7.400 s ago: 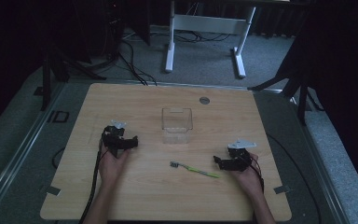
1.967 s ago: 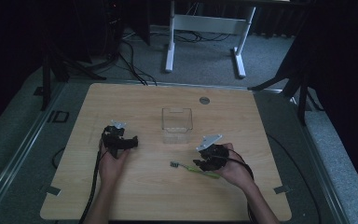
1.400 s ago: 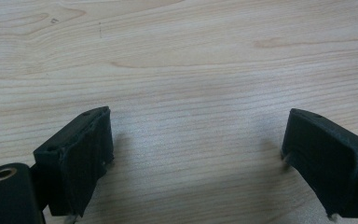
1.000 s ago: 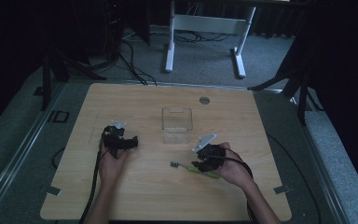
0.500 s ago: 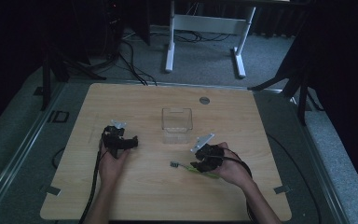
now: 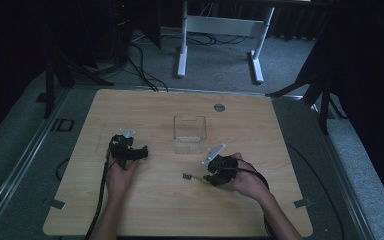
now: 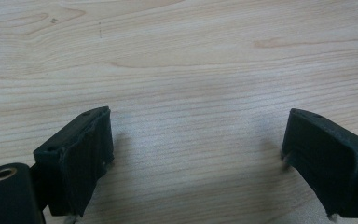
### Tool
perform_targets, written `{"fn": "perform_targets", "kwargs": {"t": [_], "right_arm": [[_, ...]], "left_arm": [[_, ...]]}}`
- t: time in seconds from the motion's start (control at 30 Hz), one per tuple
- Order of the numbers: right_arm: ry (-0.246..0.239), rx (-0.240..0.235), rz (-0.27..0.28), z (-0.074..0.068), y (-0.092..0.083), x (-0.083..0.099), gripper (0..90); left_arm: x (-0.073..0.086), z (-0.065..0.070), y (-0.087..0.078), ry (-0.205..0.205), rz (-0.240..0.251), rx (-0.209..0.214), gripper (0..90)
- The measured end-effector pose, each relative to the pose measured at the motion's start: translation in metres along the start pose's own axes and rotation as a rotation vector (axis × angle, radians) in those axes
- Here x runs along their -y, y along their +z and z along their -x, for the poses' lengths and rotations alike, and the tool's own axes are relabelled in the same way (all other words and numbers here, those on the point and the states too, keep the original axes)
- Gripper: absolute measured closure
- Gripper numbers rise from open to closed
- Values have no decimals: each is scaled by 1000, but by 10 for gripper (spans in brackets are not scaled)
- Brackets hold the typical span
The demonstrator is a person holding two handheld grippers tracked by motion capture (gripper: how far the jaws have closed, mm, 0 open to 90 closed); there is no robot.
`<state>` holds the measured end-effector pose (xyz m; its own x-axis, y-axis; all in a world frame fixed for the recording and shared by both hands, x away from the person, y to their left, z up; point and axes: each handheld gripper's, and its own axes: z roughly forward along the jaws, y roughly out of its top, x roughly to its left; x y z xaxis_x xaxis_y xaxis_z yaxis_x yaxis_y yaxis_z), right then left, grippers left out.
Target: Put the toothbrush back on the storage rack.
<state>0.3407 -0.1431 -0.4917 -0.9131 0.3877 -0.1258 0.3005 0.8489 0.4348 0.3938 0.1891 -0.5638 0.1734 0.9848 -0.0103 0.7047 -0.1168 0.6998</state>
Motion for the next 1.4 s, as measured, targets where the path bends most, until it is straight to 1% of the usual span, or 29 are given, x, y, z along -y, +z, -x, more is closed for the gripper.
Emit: {"fn": "perform_targets", "kwargs": {"t": [0.53,0.67,0.93,1.1,1.3,1.4], "right_arm": [[-12,-14,-24,-1,1,-4,577],[-22,-19,-32,0,2,-5,587],[-21,-25,-41,0,2,-6,589],[-30,-31,-53,-1,3,-7,607],[-42,-27,-63,-2,4,-9,617],[-52,-33,-75,-2,5,-10,643]], "left_arm": [[0,0,0,0,0,0,92],[0,0,0,0,0,0,92],[0,0,0,0,0,0,92],[0,0,0,0,0,0,92],[0,0,0,0,0,0,92],[0,0,0,0,0,0,92]]}}
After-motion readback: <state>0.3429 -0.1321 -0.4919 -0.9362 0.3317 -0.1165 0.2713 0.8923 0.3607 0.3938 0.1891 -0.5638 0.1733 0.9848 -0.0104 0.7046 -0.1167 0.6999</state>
